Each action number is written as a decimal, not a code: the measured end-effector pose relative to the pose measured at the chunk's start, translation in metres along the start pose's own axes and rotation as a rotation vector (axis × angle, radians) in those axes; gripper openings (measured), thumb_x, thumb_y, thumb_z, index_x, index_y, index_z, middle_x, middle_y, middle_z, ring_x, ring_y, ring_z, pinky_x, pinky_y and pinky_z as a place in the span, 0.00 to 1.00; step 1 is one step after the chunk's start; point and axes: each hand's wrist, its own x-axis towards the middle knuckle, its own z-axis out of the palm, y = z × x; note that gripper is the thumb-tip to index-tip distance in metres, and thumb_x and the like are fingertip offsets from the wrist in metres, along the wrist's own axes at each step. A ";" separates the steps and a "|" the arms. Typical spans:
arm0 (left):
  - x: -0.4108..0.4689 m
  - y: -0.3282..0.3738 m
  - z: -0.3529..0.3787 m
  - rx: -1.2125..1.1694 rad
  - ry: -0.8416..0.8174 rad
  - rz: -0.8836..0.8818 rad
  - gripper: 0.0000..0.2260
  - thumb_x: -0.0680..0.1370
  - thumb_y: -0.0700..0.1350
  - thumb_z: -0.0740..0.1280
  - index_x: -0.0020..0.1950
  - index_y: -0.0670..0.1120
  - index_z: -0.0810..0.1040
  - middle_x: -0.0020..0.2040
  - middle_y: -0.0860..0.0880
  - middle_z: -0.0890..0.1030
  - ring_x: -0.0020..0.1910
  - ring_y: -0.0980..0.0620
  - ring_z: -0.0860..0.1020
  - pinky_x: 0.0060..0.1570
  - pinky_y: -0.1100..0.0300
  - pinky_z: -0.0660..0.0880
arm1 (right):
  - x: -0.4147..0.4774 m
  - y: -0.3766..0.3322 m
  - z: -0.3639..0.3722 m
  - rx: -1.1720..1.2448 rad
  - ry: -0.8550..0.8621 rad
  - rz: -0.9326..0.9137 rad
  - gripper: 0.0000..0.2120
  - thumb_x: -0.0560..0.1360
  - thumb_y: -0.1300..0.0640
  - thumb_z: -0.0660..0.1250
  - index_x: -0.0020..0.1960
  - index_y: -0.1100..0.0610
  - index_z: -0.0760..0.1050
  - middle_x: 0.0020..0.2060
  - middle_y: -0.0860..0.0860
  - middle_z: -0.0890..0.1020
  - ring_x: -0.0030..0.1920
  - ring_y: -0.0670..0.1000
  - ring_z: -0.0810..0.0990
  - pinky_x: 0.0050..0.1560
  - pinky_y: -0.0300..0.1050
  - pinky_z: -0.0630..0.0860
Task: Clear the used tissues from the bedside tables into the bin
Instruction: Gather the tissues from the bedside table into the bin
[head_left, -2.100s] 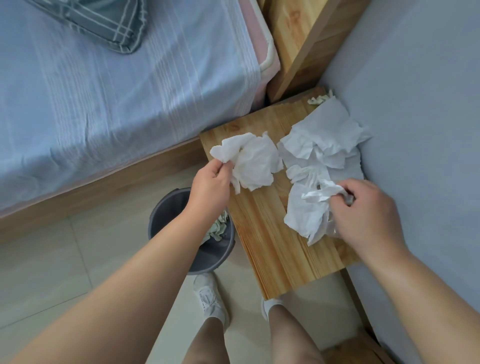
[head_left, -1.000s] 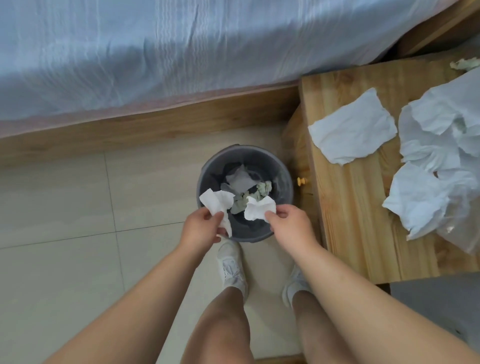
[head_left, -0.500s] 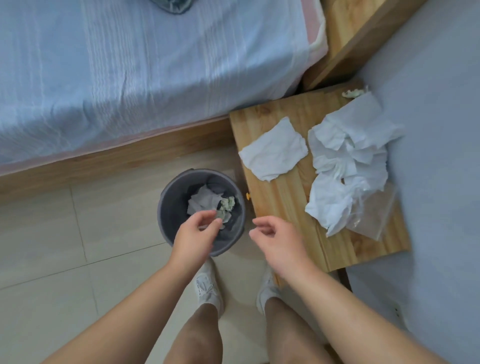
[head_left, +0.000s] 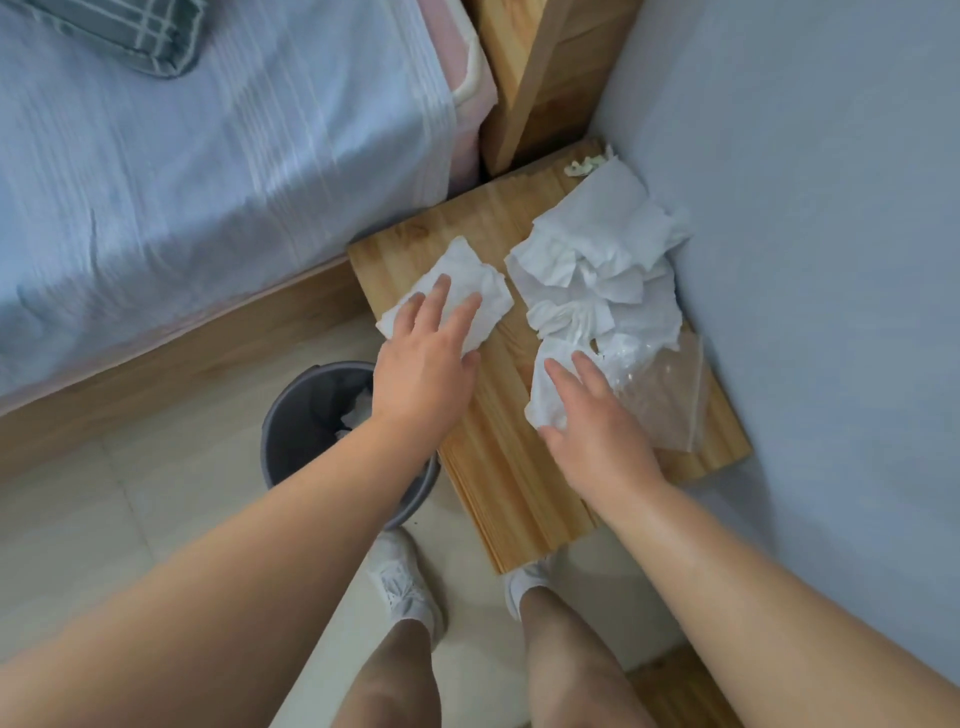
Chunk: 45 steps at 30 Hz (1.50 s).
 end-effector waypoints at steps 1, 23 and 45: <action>0.001 0.000 0.004 0.013 -0.040 -0.009 0.28 0.85 0.48 0.66 0.84 0.57 0.61 0.87 0.49 0.58 0.83 0.41 0.59 0.64 0.44 0.78 | 0.002 0.002 0.003 -0.033 0.003 -0.014 0.33 0.82 0.56 0.68 0.82 0.47 0.58 0.84 0.51 0.55 0.68 0.57 0.78 0.59 0.50 0.79; -0.074 -0.028 -0.029 -1.030 0.119 -0.372 0.11 0.86 0.49 0.64 0.48 0.60 0.83 0.42 0.50 0.84 0.33 0.59 0.79 0.32 0.68 0.76 | -0.034 -0.025 -0.072 0.471 0.403 -0.005 0.12 0.82 0.52 0.61 0.47 0.56 0.79 0.34 0.53 0.82 0.37 0.57 0.82 0.40 0.61 0.81; -0.149 -0.217 0.066 -1.236 0.012 -0.860 0.11 0.84 0.42 0.68 0.66 0.49 0.81 0.51 0.53 0.88 0.49 0.52 0.87 0.48 0.57 0.85 | 0.000 -0.145 0.147 0.279 -0.330 0.072 0.23 0.81 0.47 0.66 0.75 0.49 0.72 0.65 0.48 0.82 0.62 0.54 0.81 0.52 0.44 0.72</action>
